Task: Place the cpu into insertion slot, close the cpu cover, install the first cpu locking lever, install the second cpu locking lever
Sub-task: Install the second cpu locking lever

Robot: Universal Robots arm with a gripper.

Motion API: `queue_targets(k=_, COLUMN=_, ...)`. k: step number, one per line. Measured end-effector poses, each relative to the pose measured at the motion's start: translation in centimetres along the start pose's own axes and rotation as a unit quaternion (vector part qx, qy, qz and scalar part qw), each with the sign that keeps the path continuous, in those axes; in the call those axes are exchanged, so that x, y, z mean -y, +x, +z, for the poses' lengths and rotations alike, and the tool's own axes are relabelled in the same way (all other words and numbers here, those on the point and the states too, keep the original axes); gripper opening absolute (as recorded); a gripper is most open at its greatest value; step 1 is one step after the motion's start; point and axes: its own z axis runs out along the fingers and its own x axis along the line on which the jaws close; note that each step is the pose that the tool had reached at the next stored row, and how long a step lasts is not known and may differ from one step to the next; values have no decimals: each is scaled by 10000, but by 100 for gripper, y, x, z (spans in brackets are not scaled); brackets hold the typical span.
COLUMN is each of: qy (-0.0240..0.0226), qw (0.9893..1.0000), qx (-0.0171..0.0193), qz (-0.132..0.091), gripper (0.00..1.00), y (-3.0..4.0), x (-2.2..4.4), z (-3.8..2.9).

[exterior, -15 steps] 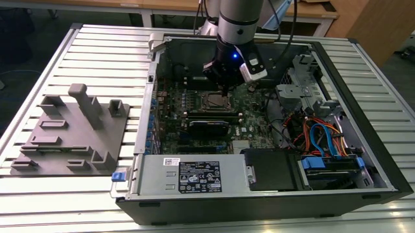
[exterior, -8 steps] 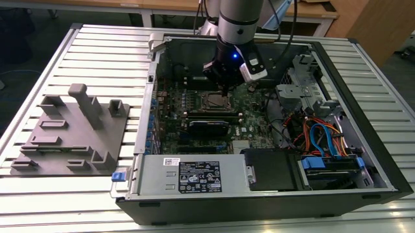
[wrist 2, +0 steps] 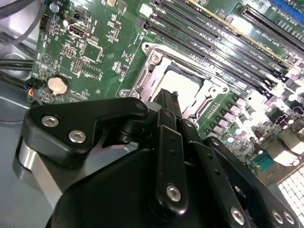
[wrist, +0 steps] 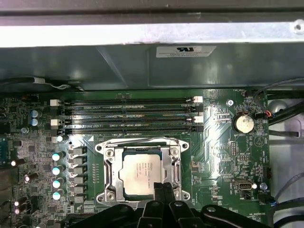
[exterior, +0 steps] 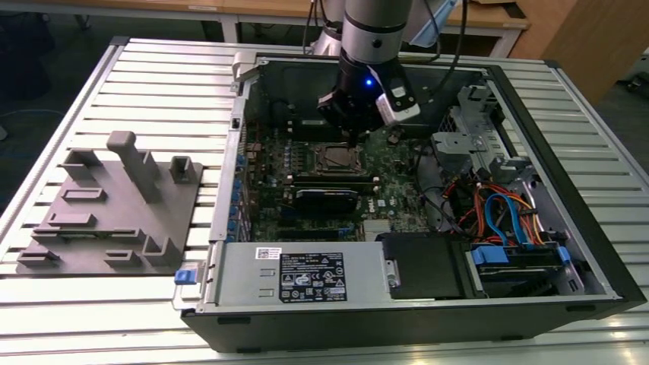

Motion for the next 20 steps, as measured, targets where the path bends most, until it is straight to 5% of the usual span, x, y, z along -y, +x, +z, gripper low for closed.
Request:
queue_targets(k=5, qy=0, qw=10000, qx=-10, qz=0, gripper=10, y=-3, x=75, z=3)
queue_targets(k=9, qy=-1, qw=9999, qx=-143, qz=5, gripper=10, y=-5, x=127, z=2)
queue_targets(k=10, qy=1, qw=9999, qx=-152, qz=5, gripper=10, y=-5, x=127, z=1)
queue_targets(k=20, qy=2, qw=9999, qx=-153, qz=5, gripper=10, y=-5, x=128, z=4)
